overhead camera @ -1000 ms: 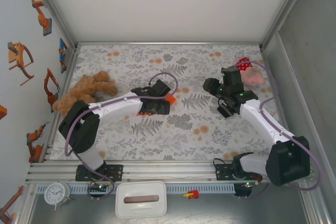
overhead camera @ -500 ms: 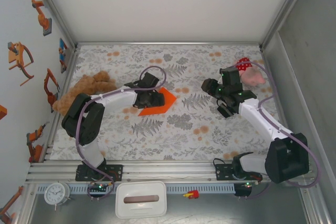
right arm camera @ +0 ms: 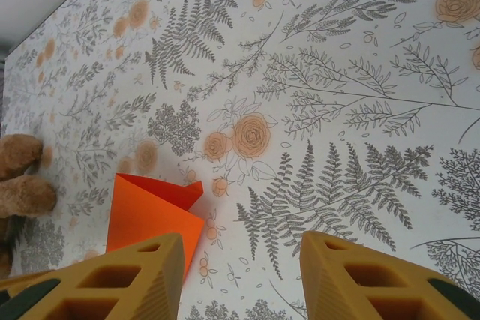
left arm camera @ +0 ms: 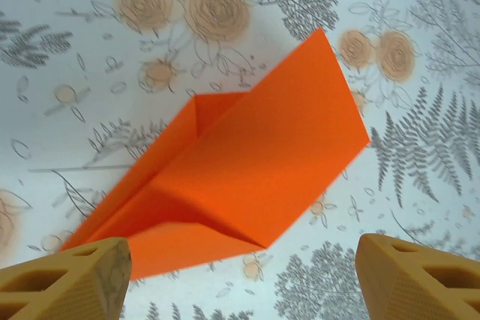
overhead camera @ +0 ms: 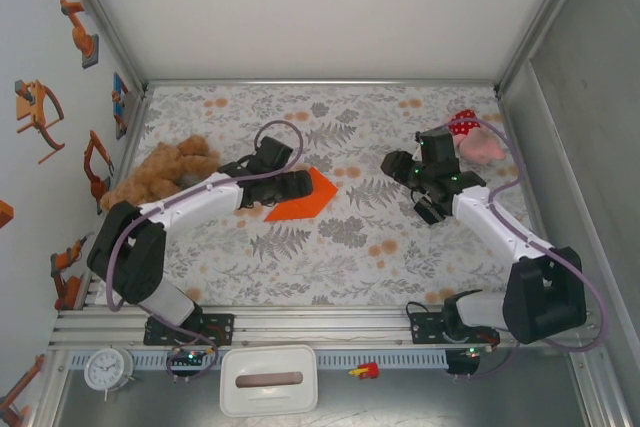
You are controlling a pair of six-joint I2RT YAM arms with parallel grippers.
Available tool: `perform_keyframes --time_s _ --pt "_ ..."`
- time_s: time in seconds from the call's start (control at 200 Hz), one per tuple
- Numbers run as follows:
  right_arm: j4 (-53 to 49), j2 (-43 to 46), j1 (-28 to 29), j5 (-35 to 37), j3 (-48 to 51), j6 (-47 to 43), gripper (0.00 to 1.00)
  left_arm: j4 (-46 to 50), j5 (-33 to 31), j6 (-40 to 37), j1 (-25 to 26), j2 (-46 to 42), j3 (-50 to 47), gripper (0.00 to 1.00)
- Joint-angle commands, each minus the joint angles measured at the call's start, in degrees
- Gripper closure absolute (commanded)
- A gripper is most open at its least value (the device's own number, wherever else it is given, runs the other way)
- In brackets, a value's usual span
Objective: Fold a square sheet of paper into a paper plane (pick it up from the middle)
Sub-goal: Move the paper to the center of the table.
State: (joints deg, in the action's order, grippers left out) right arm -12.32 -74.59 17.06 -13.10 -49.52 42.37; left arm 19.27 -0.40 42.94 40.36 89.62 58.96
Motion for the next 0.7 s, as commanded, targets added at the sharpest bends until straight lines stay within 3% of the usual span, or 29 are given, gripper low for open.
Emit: perform_keyframes --time_s 0.0,0.556,0.691 --pt "2.1 -0.8 -0.2 -1.7 1.1 1.0 0.53 -2.3 2.4 3.8 0.6 -0.1 -2.6 0.21" --pt "4.4 -2.5 0.4 -4.8 2.4 3.0 0.51 -7.2 1.9 8.0 -2.0 10.1 -0.1 0.21" --pt "4.8 -2.9 0.9 -5.7 3.3 4.8 0.52 -7.9 3.7 10.1 -2.3 12.5 0.2 0.29"
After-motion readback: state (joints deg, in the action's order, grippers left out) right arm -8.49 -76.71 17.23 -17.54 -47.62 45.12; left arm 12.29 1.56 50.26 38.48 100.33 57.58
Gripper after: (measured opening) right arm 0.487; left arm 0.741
